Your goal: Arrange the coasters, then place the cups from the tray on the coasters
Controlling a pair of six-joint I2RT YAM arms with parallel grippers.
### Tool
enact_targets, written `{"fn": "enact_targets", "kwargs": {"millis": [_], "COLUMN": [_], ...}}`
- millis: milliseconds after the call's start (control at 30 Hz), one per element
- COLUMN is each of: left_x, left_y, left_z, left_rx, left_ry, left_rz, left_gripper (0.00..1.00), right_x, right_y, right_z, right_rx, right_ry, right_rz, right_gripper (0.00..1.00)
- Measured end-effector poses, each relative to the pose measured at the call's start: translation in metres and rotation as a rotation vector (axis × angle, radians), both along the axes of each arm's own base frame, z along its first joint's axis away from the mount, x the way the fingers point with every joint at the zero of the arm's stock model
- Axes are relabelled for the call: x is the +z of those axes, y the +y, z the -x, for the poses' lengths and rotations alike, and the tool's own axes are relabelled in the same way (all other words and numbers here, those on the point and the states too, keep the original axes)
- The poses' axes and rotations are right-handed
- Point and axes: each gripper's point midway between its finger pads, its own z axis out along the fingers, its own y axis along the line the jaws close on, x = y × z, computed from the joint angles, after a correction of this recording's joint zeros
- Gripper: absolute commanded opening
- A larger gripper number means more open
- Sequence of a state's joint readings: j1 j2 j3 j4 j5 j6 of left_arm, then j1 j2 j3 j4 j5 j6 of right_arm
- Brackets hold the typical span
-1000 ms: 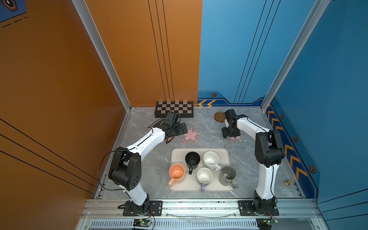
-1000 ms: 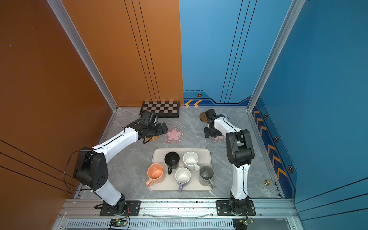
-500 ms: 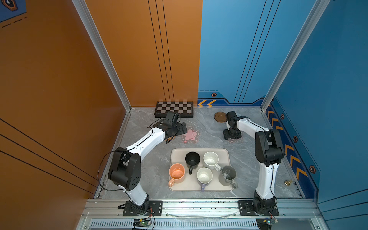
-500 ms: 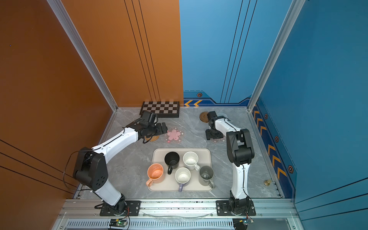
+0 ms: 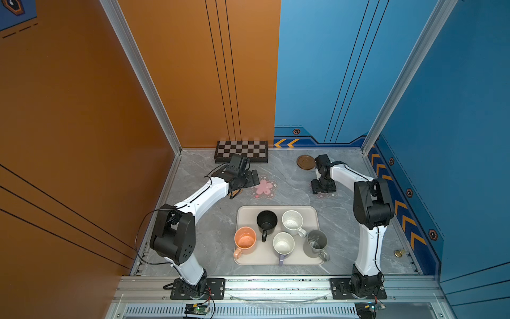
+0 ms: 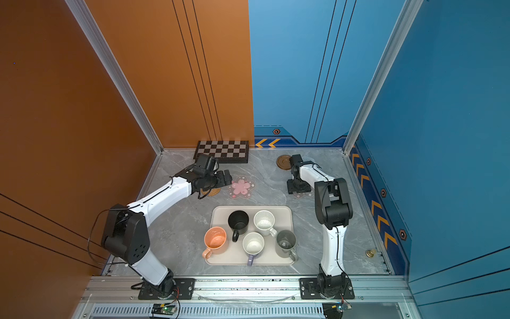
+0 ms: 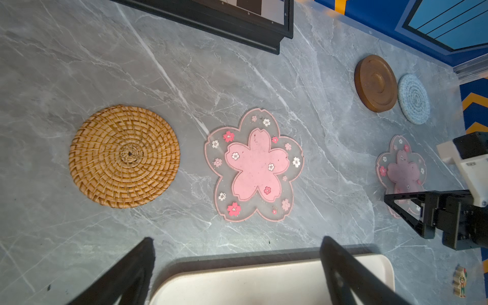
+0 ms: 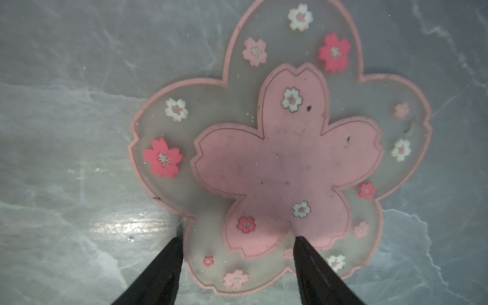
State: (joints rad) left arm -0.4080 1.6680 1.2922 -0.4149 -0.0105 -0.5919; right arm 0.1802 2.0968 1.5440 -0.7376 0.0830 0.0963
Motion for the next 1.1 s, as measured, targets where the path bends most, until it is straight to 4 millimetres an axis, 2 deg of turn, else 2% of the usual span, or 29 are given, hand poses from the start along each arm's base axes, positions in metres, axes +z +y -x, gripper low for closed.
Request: {"fn": "enact_targets", "kwargs": {"millis": [300, 900, 1000, 1100], "left_x": [-0.003, -0.042, -0.053, -0.061], "left_y": [0.000, -0.006, -0.005, -0.007], "left_z": [0.000, -0.016, -0.018, -0.023], "left_rx": [0.000, 0.002, 0.007, 0.006], "left_ry": [0.006, 0.083, 0.112, 0.132], "left_rz": [-0.002, -0.031, -0.023, -0.015], "left_gripper": [0.98, 0.98, 0.98, 0.98], "right_x": [0.001, 0.001, 0.006, 0.022], "right_y": [-0.002, -0.002, 0.003, 0.010], "right_z": [-0.007, -0.009, -0.009, -0.011], "right_rx": [-0.006, -0.015, -0.006, 0.004], "right_ry": [-0.013, -0.017, -0.027, -0.064], "right_rz": [-0.002, -0.009, -0.012, -0.026], "right_gripper": [0.68, 0.69, 0.69, 0.70]}}
